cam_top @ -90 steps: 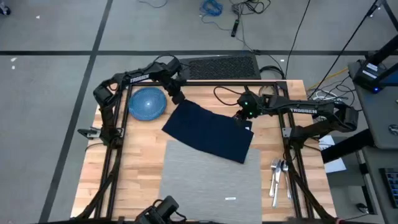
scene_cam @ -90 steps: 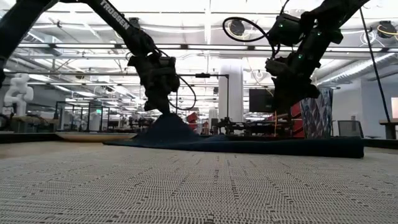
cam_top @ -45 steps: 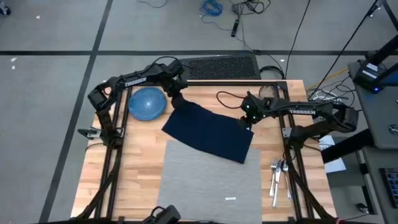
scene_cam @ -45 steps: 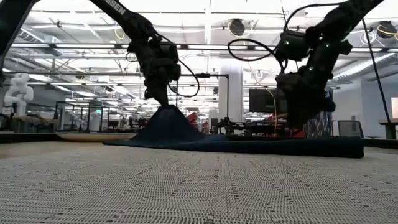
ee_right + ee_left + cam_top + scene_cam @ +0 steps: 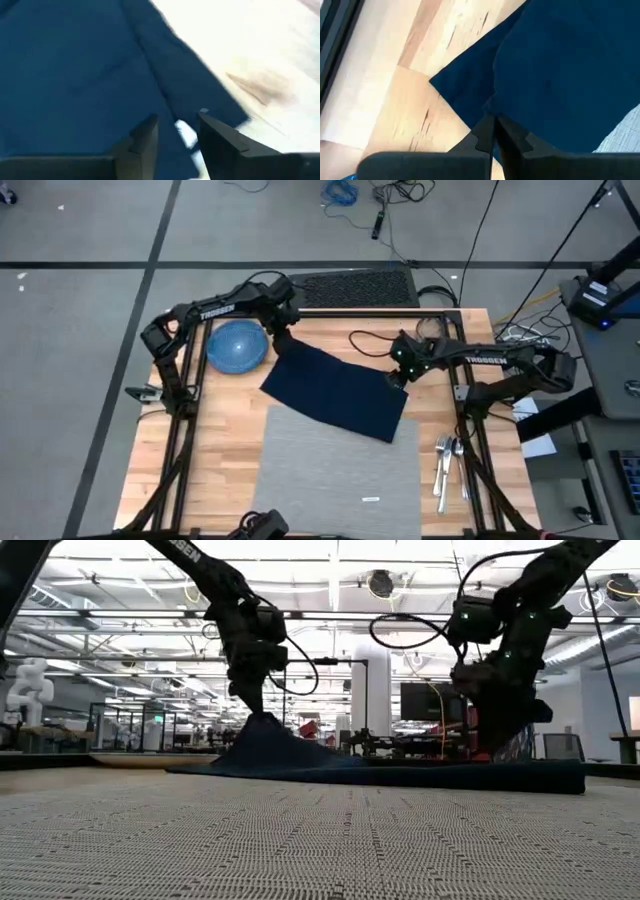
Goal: Set table place
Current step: Fold the dark blue napkin
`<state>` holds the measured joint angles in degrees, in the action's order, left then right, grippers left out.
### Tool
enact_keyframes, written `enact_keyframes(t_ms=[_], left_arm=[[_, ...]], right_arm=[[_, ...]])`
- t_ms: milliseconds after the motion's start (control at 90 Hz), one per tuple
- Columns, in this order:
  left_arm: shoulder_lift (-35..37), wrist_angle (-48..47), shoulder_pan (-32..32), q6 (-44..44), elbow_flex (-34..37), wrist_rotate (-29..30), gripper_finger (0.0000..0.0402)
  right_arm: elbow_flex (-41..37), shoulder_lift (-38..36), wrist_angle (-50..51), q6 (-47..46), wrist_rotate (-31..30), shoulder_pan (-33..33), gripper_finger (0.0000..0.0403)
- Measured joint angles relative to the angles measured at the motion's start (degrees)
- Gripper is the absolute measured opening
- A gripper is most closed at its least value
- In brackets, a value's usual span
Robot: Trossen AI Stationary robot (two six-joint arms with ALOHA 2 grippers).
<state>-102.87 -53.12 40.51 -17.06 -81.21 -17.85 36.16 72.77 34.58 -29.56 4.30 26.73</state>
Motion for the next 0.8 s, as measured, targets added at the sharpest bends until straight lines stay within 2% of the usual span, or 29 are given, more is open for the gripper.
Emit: enact_keyframes(t_ms=[78,167,222,522,800], left_arm=[[0.0,0.0,0.0,-0.1,0.0,0.0,0.0000],[0.0,0.0,0.0,-0.2,0.0,-0.1,0.0000],[0.0,0.1,0.0,-0.3,0.0,-0.5,0.0000],[0.0,0.3,0.0,-0.3,0.0,-0.9,0.0000],[0.0,-0.1,0.0,-0.2,0.0,0.3,0.0000]], right_arm=[[0.0,0.0,-0.2,0.2,-0.2,0.9,0.0076],[0.0,0.3,-0.5,0.3,-0.8,1.9,0.0024],[-0.5,0.7,-1.5,0.3,-1.0,2.5,0.0009],[-2.9,5.6,-5.0,-2.1,-0.9,3.9,0.0000],[-2.8,6.3,-4.6,-1.2,-1.1,3.9,0.0000]])
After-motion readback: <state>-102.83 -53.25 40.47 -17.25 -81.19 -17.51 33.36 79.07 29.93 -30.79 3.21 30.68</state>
